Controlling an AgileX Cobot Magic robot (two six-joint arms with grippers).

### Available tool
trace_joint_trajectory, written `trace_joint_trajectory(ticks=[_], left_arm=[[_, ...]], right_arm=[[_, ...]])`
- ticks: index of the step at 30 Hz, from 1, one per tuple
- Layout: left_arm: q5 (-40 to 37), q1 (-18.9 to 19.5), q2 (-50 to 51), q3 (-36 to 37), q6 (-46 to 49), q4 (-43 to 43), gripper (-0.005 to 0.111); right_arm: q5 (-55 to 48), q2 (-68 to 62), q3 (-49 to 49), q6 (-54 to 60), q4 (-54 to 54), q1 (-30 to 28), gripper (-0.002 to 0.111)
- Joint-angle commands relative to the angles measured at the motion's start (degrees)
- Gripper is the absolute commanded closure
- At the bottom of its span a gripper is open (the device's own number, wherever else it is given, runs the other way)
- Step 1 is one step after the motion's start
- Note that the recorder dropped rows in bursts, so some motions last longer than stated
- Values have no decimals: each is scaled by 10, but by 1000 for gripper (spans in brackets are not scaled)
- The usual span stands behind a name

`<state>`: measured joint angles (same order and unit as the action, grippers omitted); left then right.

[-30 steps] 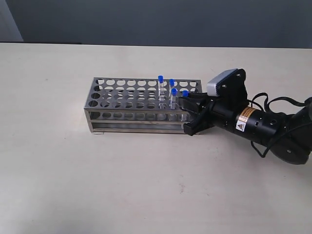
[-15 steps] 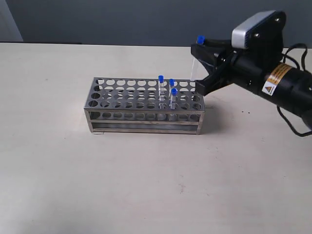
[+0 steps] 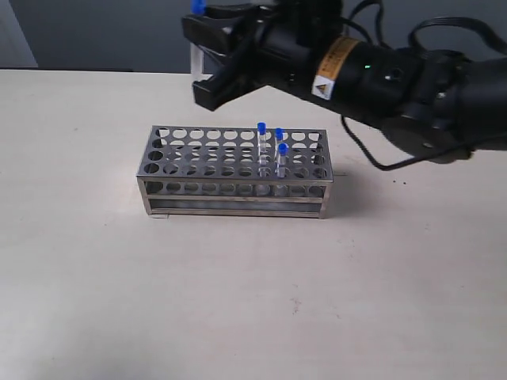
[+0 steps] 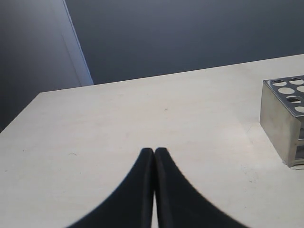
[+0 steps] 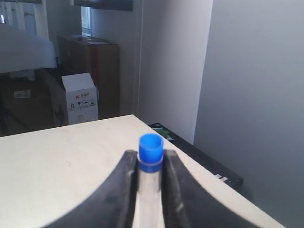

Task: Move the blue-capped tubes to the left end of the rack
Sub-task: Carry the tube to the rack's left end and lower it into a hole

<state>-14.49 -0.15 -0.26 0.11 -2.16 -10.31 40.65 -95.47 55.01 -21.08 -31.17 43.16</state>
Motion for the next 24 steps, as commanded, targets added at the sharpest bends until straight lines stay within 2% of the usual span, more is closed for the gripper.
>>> trace_joint_trajectory(ticks=[1, 12, 24], left_arm=[[8, -4, 3, -1, -2, 1, 106], [8, -4, 3, -1, -2, 1, 106], [8, -4, 3, -1, -2, 1, 106]], right_arm=[[-12, -84, 68, -6, 7, 22, 109], [-47, -245, 207, -30, 13, 37, 109], [-99, -299, 274, -26, 16, 36, 109]])
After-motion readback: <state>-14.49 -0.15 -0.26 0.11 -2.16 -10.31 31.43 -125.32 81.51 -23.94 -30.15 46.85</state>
